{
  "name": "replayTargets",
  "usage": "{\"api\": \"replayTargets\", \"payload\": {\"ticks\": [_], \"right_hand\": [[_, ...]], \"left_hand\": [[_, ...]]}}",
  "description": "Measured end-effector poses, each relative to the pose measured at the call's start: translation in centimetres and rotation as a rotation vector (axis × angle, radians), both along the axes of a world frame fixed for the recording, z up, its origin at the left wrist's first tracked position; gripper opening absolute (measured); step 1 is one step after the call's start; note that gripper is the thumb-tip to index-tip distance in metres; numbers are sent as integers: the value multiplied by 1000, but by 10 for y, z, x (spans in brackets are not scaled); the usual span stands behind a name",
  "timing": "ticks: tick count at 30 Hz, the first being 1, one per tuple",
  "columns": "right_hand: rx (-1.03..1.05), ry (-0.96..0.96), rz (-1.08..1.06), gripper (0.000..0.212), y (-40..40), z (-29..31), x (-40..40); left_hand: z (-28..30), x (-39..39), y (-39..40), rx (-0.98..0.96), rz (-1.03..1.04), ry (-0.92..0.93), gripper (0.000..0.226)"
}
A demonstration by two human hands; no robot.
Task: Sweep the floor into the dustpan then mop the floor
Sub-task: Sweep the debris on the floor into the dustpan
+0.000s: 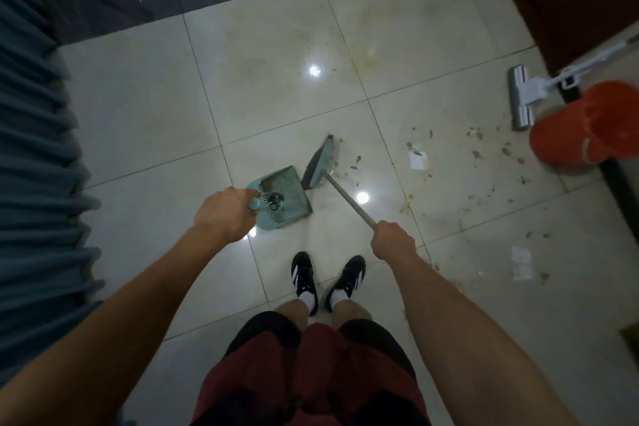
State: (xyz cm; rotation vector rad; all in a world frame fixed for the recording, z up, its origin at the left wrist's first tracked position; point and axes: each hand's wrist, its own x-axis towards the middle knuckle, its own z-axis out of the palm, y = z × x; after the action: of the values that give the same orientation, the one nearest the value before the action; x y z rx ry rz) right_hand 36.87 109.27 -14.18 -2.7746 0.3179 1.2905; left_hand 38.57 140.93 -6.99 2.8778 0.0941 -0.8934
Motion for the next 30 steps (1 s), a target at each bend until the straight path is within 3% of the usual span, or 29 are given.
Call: {"api": "replayTargets", "payload": {"ticks": [10,23,30], "right_hand": [[-34,-10,-255,28,-55,5,-99],[-68,-2,-542,33,-165,17,-282],[-72,-88,-613,30,-199,34,-334]], "left_hand": [[-4,-16,-52,-7,-183,-21,29],[1,-105,-186,31,-449,-81,35],[6,-136,-254,0,-585,-83,30]]}}
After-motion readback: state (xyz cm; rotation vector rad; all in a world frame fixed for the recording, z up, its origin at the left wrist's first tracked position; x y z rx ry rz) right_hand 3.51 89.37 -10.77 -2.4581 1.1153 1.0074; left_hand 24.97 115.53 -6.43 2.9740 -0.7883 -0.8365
